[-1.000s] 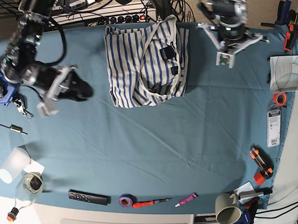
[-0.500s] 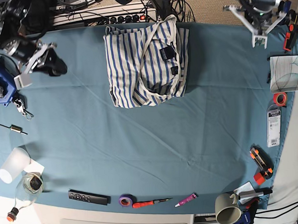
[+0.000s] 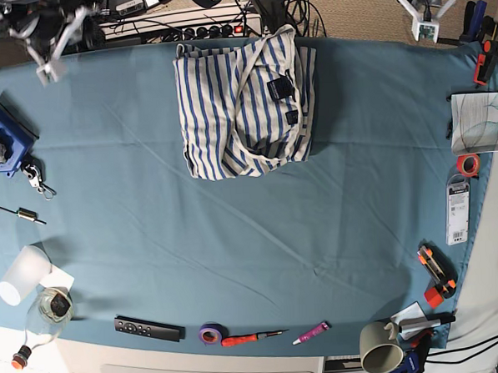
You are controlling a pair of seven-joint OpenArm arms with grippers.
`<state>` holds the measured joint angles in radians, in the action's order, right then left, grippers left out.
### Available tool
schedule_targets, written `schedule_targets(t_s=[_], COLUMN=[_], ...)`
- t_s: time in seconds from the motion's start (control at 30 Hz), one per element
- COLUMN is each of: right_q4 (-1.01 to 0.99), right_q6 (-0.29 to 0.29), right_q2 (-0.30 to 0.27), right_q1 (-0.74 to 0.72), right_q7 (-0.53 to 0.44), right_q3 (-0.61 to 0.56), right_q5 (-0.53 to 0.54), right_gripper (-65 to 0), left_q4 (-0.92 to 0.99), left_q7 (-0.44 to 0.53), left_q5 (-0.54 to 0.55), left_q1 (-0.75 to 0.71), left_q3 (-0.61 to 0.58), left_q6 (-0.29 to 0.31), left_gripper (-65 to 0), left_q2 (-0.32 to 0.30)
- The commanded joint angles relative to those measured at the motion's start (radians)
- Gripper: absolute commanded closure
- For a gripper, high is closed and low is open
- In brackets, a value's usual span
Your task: Fold the T-shirt properly
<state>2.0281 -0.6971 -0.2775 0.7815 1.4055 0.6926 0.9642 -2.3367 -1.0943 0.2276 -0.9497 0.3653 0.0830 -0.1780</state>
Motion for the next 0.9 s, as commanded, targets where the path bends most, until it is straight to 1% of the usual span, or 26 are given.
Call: schedule_targets(t_s=[0.0, 0.07, 0.13, 0.23, 0.27, 0.37, 0.47, 0.53, 0.63, 0.8, 0.87], right_q4=[0.012, 0.012, 0.012, 0.004, -0.005, -0.066, -0.167, -0.243, -0.372, -0.610, -0.718], right_q6=[-0.001, -0.001, -0.001, -0.001, -0.001, -0.001, -0.001, -0.001, -0.001, -0.001, 0.021], right_q2=[-0.011, 0.001, 0.013, 0.019, 0.019, 0.019, 0.008, -0.005, -0.025, -0.033, -0.033], right_q1=[0.031, 0.063, 0.086, 0.117, 0.123, 0.127, 0.123, 0.106, 0.059, -0.063, -0.120], right_q7=[-0.009, -0.009, -0.009, -0.009, -0.009, -0.009, -0.009, -0.071, -0.140, -0.241, -0.298], right_q3=[0.007, 0.007, 0.003, -0.038, -0.060, -0.154, -0.270, -0.345, -0.439, -0.547, -0.578], right_q5=[-0.011, -0.057, -0.083, -0.109, -0.119, -0.177, -0.304, -0.400, -0.502, -0.609, -0.640], right_gripper=[-16.4, -16.4, -16.4, -16.4, -16.4, -16.4, -16.4, -16.4, -16.4, -16.4, -16.4], left_q4=[0.005, 0.047, 0.099, 0.192, 0.224, 0.329, 0.435, 0.500, 0.593, 0.748, 0.820], left_q7=[0.011, 0.013, 0.041, 0.048, 0.056, 0.083, 0.086, 0.099, 0.140, 0.228, 0.281], left_q5=[0.003, 0.003, 0.003, 0.005, 0.005, 0.005, 0.005, 0.004, 0.004, -0.043, -0.065], left_q1=[-0.019, -0.020, -0.019, -0.011, -0.010, 0.006, 0.041, 0.068, 0.111, 0.187, 0.221], left_q3=[0.005, 0.004, 0.004, 0.004, 0.004, 0.004, 0.004, 0.004, 0.004, 0.004, 0.004], left_q6=[-0.003, -0.003, -0.003, -0.002, 0.000, 0.038, 0.059, 0.075, 0.076, 0.076, 0.077], left_gripper=[0.0, 0.0, 0.0, 0.0, 0.0, 0.0, 0.0, 0.0, 0.0, 0.0, 0.0], left_q2=[-0.005, -0.005, -0.005, -0.005, -0.005, -0.004, -0.002, -0.002, -0.002, -0.002, -0.002])
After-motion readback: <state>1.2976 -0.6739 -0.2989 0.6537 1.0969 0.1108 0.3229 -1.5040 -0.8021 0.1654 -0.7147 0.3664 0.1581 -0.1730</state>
